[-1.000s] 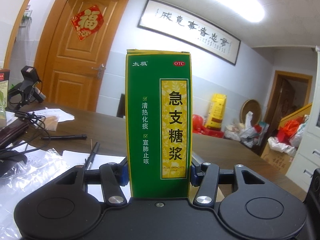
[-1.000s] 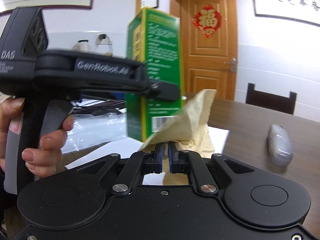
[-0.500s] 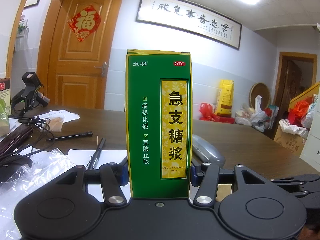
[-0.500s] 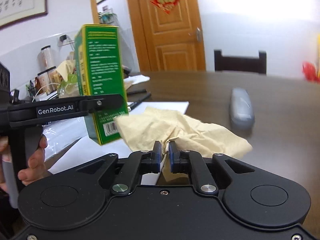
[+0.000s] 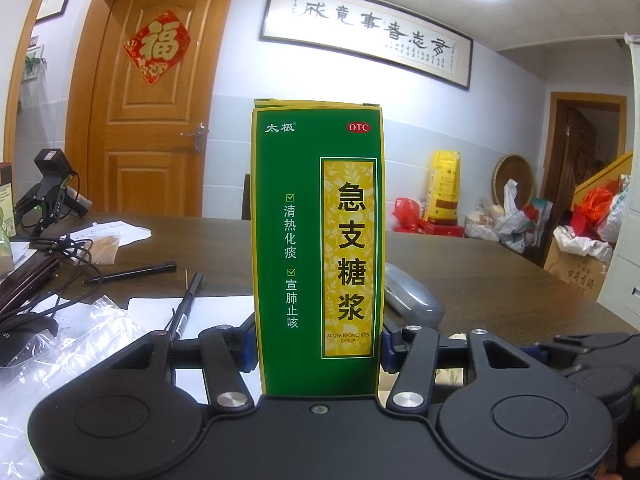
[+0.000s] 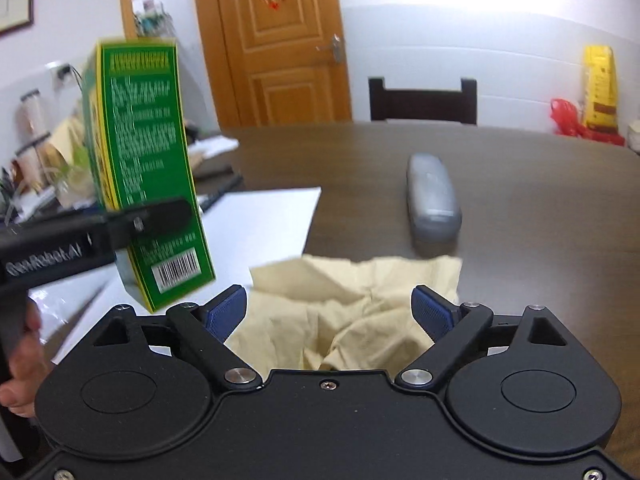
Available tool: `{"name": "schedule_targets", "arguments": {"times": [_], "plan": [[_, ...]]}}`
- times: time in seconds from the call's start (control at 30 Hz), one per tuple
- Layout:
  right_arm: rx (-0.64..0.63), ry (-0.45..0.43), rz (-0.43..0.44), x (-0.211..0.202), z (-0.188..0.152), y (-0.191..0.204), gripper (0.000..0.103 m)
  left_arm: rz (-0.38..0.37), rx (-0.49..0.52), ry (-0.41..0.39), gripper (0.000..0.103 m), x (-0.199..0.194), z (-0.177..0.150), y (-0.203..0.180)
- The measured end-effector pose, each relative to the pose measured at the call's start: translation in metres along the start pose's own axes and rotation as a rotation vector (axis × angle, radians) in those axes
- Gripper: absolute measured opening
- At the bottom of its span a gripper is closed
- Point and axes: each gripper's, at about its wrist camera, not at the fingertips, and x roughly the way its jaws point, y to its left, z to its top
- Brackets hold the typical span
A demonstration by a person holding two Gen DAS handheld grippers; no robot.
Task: Clean container
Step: 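Lower the cloth onto the table and open the right gripper, then regrasp the beige cloth at its middle with the right gripper and lift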
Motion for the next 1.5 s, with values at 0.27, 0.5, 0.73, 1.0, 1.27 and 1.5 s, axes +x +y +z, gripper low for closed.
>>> {"name": "schedule_targets", "arguments": {"times": [0.27,0.5,0.73,1.0,1.27,1.5], "plan": [[-0.024,0.05,-0.065,0.014,-0.009,0.013,0.093,0.014,0.0,0.002,0.049,0.001,-0.001,0.001],[0.024,0.075,-0.098,0.022,-0.011,0.006,0.092,0.035,0.002,0.018,0.049,0.007,-0.003,0.0],[0.012,0.06,-0.121,0.022,-0.014,0.004,0.07,0.055,0.008,0.034,0.049,0.012,-0.005,-0.001],[0.013,0.025,-0.123,0.017,-0.015,0.002,0.027,0.084,0.017,0.053,0.049,0.019,-0.009,-0.002],[0.071,0.001,-0.073,0.013,-0.014,-0.008,0.01,0.123,0.011,0.069,0.049,0.027,-0.014,-0.002],[0.1,-0.114,-0.019,-0.009,-0.013,-0.009,0.01,0.148,0.029,0.064,0.049,0.029,-0.015,-0.006]]}}
